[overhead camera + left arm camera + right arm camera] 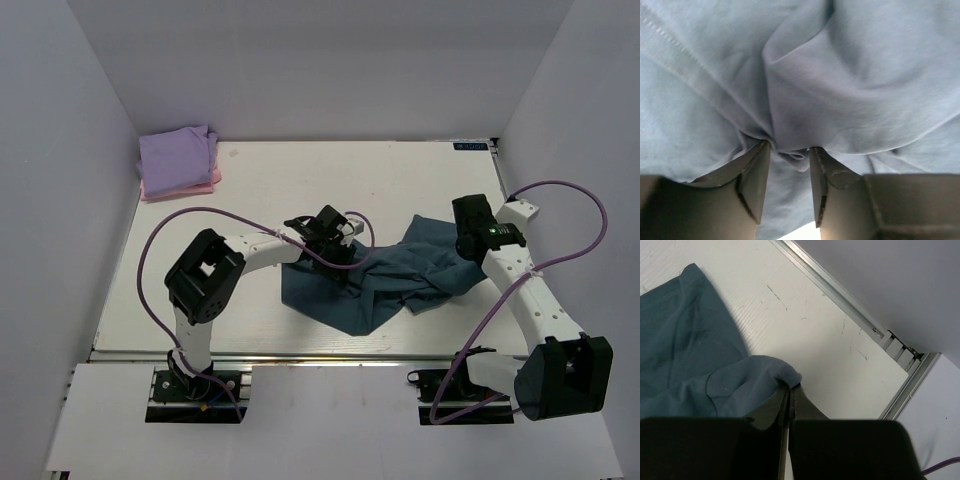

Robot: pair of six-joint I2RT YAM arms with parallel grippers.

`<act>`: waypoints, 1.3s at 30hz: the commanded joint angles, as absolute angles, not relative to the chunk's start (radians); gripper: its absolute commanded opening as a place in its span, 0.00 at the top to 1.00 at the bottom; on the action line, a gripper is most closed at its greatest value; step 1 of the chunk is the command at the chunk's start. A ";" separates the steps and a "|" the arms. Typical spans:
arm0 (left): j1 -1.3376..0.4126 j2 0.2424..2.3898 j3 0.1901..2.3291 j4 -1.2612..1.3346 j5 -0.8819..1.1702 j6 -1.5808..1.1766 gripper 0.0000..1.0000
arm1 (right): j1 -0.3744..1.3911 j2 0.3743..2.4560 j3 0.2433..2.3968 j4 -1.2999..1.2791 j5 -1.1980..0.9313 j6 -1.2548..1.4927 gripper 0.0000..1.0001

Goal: Fold and stack the t-shirts
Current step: Flatten out the tshirt

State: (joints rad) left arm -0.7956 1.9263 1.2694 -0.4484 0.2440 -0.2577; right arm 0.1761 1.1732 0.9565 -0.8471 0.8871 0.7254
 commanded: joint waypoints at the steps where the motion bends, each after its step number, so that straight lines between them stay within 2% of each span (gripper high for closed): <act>1: -0.822 1.928 1.328 -0.431 0.244 -0.259 0.54 | 0.163 1.164 0.945 -0.784 0.859 0.701 1.00; 4: -0.834 1.918 1.328 -0.440 0.232 -0.259 0.63 | 0.160 1.167 0.937 -0.772 0.844 0.693 1.00; 6: -0.844 1.917 1.328 -0.440 0.232 -0.259 0.73 | 0.157 1.166 0.936 -0.770 0.841 0.693 1.00; 7: -0.844 1.917 1.328 -0.431 0.242 -0.259 0.94 | 0.155 1.161 0.934 -0.772 0.839 0.690 1.00; 8: -0.844 1.917 1.328 -0.431 0.242 -0.259 1.00 | 0.156 1.161 0.934 -0.769 0.838 0.689 1.00; 11: -0.844 1.917 1.328 -0.431 0.242 -0.259 1.00 | 0.152 1.155 0.934 -0.765 0.834 0.684 1.00; 16: -0.827 1.800 1.309 -0.460 0.200 -0.259 1.00 | 0.141 1.146 0.943 -0.765 0.822 0.673 1.00; 20: -0.805 1.645 1.308 -0.543 -0.006 -0.270 1.00 | 0.137 1.121 0.972 -0.743 0.773 0.644 1.00; 22: -0.805 1.571 1.336 -0.567 -0.038 -0.261 1.00 | 0.133 1.080 0.989 -0.707 0.750 0.597 1.00; 28: -0.727 1.496 1.439 -0.686 -0.216 -0.310 1.00 | 0.120 0.991 1.061 -0.630 0.634 0.505 1.00; 33: -0.637 1.485 1.583 -0.735 -0.349 -0.267 1.00 | 0.106 1.037 1.198 -0.626 0.652 0.463 1.00; 35: -0.617 1.485 1.638 -0.776 -0.489 -0.267 1.00 | 0.100 1.058 1.273 -0.630 0.670 0.448 1.00; 39: -0.594 1.430 1.747 -0.704 -0.537 -0.140 1.00 | 0.089 1.103 1.447 -0.606 0.657 0.388 1.00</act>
